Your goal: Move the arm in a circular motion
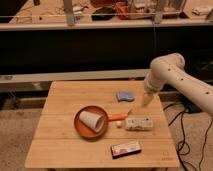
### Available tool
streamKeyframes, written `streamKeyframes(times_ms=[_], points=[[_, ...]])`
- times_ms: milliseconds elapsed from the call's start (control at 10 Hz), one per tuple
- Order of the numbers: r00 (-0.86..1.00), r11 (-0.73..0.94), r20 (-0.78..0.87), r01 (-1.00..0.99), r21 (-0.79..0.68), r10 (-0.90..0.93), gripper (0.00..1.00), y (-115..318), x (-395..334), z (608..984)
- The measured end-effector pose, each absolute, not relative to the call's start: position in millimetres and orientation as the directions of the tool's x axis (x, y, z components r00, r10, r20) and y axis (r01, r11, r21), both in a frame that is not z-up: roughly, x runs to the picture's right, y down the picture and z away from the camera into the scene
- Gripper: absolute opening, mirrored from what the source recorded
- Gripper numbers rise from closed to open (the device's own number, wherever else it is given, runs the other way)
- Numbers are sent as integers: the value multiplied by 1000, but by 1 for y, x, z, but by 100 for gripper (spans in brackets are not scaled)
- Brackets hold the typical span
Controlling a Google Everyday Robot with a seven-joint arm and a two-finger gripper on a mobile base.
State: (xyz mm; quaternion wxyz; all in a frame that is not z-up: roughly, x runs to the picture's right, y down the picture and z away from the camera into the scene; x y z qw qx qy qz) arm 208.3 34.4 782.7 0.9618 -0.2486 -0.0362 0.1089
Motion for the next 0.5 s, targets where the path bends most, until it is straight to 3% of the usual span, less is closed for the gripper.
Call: streamKeyframes(times_ms=[500], points=[[977,853,12,-179,-491,212,80,17,186,800]])
